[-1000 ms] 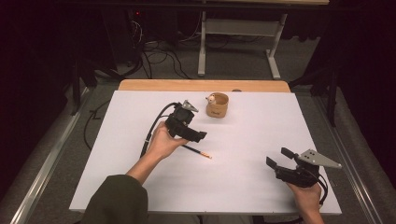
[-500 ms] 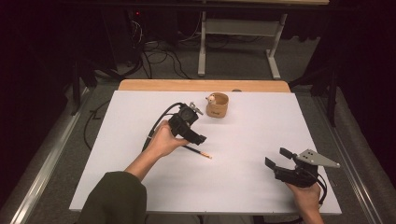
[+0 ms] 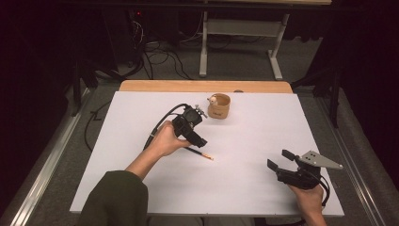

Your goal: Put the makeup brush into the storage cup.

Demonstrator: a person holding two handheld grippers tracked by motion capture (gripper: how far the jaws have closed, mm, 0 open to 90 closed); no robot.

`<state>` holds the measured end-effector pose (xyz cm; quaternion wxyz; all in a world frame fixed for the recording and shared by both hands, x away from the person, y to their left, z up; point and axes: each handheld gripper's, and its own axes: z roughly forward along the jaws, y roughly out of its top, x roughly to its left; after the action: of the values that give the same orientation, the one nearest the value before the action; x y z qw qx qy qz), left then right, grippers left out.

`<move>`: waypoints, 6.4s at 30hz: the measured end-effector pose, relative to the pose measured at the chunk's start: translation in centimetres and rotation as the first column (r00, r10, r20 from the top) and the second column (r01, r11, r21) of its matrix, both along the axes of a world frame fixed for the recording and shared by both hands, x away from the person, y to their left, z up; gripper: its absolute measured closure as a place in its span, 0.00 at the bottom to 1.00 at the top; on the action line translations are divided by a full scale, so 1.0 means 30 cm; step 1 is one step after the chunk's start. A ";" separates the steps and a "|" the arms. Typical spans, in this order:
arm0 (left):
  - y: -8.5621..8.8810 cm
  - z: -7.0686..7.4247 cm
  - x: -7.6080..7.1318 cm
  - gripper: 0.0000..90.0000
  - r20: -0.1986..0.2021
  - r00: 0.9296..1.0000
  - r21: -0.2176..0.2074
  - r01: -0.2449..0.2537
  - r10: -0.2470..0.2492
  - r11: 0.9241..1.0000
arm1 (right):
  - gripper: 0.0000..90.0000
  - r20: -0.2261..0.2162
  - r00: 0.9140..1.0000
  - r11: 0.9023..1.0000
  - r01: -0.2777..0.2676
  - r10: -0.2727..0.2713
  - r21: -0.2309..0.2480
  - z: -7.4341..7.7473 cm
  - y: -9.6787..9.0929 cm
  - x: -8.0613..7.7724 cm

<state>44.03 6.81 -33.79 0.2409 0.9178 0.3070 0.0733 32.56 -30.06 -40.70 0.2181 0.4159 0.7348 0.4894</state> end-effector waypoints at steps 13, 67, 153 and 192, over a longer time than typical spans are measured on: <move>-0.024 -0.025 0.012 0.25 -0.067 0.997 0.092 0.047 -0.041 0.995 | 0.30 0.001 1.000 1.000 -0.004 0.004 0.003 0.001 0.000 0.001; -0.086 -0.184 0.046 0.28 -0.203 0.976 0.316 0.142 -0.080 0.938 | 0.30 -0.016 1.000 1.000 -0.024 0.023 -0.011 -0.005 0.003 0.004; -0.031 -0.190 0.019 0.92 -0.194 0.981 0.262 0.068 -0.016 0.963 | 0.31 -0.033 0.998 0.998 -0.045 0.044 -0.038 -0.010 0.019 0.007; 0.081 -0.074 -0.064 0.93 -0.125 0.992 -0.009 -0.008 0.007 1.000 | 0.31 -0.044 0.998 0.998 -0.043 0.041 -0.040 -0.015 0.017 0.011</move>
<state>42.10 9.25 -36.01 0.2252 0.9183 0.3253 0.0152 32.88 -29.54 -41.15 0.2001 0.4064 0.7577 0.4697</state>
